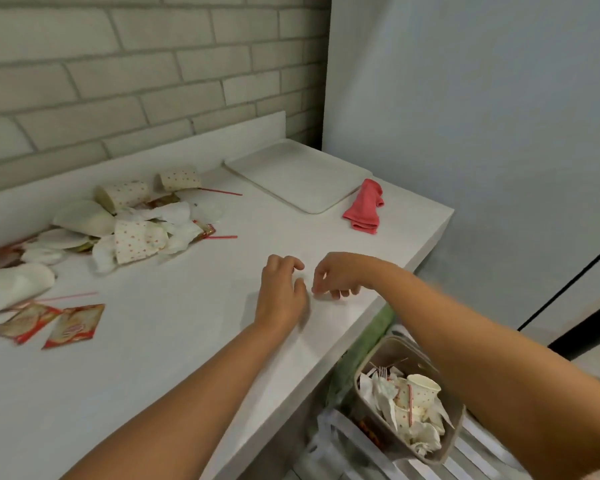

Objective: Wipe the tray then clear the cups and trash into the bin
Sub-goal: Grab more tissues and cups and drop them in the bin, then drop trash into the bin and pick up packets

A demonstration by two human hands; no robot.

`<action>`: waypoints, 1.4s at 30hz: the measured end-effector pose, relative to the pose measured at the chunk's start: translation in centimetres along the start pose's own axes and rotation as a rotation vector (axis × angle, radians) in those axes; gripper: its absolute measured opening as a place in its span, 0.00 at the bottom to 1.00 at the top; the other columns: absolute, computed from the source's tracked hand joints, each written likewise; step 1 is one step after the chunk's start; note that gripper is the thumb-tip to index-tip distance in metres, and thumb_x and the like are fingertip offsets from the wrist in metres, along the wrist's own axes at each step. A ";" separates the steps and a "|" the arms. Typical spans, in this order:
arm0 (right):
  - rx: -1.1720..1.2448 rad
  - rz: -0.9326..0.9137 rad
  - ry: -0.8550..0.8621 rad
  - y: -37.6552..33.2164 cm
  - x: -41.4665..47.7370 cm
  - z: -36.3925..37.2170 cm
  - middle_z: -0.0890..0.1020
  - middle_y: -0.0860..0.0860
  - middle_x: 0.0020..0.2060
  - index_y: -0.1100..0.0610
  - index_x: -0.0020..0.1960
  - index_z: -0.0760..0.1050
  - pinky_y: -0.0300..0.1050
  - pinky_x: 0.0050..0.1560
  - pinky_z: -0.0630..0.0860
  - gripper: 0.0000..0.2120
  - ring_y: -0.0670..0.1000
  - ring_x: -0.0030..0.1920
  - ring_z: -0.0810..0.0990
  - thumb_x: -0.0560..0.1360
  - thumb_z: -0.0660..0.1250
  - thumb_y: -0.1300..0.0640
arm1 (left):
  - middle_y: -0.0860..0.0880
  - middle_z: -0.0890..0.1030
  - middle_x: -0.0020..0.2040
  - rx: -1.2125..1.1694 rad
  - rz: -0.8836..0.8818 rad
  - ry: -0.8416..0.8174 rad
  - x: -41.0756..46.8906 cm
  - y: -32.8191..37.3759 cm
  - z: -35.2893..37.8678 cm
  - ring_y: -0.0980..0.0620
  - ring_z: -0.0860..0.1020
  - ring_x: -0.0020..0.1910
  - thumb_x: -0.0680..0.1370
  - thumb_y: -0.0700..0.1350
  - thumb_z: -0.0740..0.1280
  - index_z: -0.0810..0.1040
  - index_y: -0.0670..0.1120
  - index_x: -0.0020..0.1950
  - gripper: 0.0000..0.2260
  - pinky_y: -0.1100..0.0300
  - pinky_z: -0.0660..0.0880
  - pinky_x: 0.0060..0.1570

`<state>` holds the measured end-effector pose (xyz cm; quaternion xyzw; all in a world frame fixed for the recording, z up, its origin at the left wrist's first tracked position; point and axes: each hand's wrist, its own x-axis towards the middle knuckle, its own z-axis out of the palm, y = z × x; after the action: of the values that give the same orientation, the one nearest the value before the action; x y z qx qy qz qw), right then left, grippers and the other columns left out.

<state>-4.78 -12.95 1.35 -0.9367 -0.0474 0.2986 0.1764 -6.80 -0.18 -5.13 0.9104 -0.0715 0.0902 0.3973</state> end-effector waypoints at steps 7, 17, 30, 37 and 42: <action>0.026 -0.181 0.012 -9.2 3.5 3.8 0.72 0.45 0.41 0.53 0.59 0.75 0.38 0.39 0.71 0.14 0.49 0.39 0.73 0.73 0.67 0.55 | 0.46 0.67 0.64 0.355 -0.199 0.056 0.6 -9.5 -10.7 0.46 0.67 0.62 0.75 0.31 0.59 0.73 0.44 0.62 0.17 0.56 0.67 0.59; -0.057 -0.380 0.070 -20.5 6.7 8.0 0.75 0.50 0.54 0.56 0.57 0.77 0.35 0.39 0.69 0.13 0.50 0.50 0.74 0.74 0.67 0.55 | 0.44 0.71 0.61 0.423 -0.432 0.212 -1.0 -19.5 -21.9 0.45 0.70 0.60 0.74 0.31 0.62 0.77 0.41 0.57 0.14 0.55 0.70 0.57; -0.258 -0.349 0.233 -30.5 10.1 14.0 0.68 0.55 0.63 0.56 0.69 0.65 0.50 0.60 0.68 0.29 0.57 0.64 0.66 0.74 0.65 0.43 | 0.44 0.77 0.53 0.373 -0.320 0.167 -3.6 -26.7 -28.3 0.46 0.73 0.57 0.77 0.36 0.63 0.82 0.43 0.53 0.10 0.57 0.71 0.57; -0.224 -0.305 0.002 -32.5 9.4 10.8 0.74 0.53 0.41 0.62 0.53 0.75 0.37 0.32 0.63 0.15 0.51 0.41 0.72 0.73 0.70 0.53 | 0.48 0.75 0.53 0.324 -0.262 0.103 -3.9 -26.7 -28.4 0.50 0.70 0.57 0.76 0.43 0.67 0.82 0.45 0.55 0.09 0.62 0.68 0.57; -0.174 -0.387 0.052 -34.6 9.5 11.5 0.77 0.58 0.51 0.65 0.57 0.75 0.40 0.42 0.70 0.18 0.53 0.51 0.74 0.74 0.69 0.53 | 0.48 0.79 0.44 0.162 -0.223 0.006 -3.5 -25.7 -28.2 0.50 0.76 0.46 0.76 0.38 0.65 0.83 0.41 0.48 0.07 0.65 0.69 0.44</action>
<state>-3.05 24.69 -0.13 -0.9292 -0.2475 0.2297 0.1498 -8.02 38.11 -5.34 0.9416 0.0388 0.0536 0.3301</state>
